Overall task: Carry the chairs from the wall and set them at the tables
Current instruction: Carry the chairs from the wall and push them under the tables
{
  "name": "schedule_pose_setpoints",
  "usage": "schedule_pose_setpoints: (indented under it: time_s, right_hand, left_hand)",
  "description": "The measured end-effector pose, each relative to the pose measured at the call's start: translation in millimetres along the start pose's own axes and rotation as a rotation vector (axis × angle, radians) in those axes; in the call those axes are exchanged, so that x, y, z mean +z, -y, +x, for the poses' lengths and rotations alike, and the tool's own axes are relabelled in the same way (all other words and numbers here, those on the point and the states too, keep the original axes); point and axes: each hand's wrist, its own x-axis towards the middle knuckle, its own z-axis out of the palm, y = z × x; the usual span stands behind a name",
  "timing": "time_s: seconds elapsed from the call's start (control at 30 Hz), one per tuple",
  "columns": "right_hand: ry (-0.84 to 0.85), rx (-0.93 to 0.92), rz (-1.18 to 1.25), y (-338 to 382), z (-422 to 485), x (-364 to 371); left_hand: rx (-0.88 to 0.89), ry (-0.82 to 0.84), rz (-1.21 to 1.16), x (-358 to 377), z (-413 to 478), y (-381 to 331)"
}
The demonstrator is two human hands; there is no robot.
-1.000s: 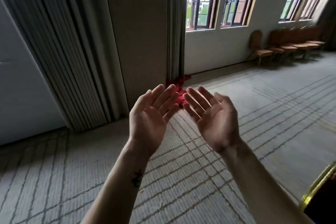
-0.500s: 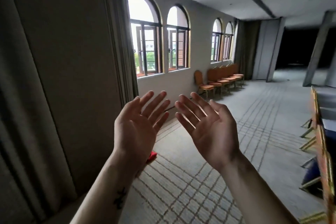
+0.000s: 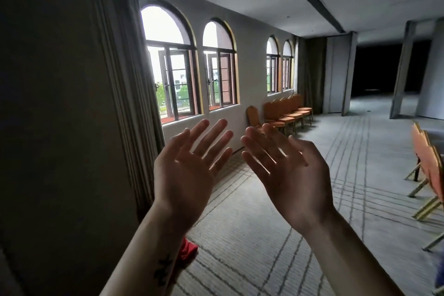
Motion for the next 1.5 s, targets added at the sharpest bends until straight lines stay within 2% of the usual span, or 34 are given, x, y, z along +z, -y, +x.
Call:
schedule_pose_setpoints:
  time_s: [0.33,0.73,1.03,1.27,1.5]
  right_hand:
    - [-0.092,-0.051,-0.051,-67,184,-55]
    - [-0.15,-0.207,-0.09,-115,391,-59]
    - [-0.214,-0.193,-0.001,-130,551,-154]
    - [-0.245,-0.151,0.067,-115,694,-251]
    - [-0.252,-0.114,0.072,-101,820,-313]
  left_hand:
    - [-0.044,0.028,0.017,-105,187,7]
    - [-0.096,0.169,-0.085,-200,405,-9]
    - [-0.146,0.131,-0.094,-256,576,62]
    - [-0.16,0.082,-0.054,-270,720,136]
    - [-0.161,0.029,-0.065,-283,849,177]
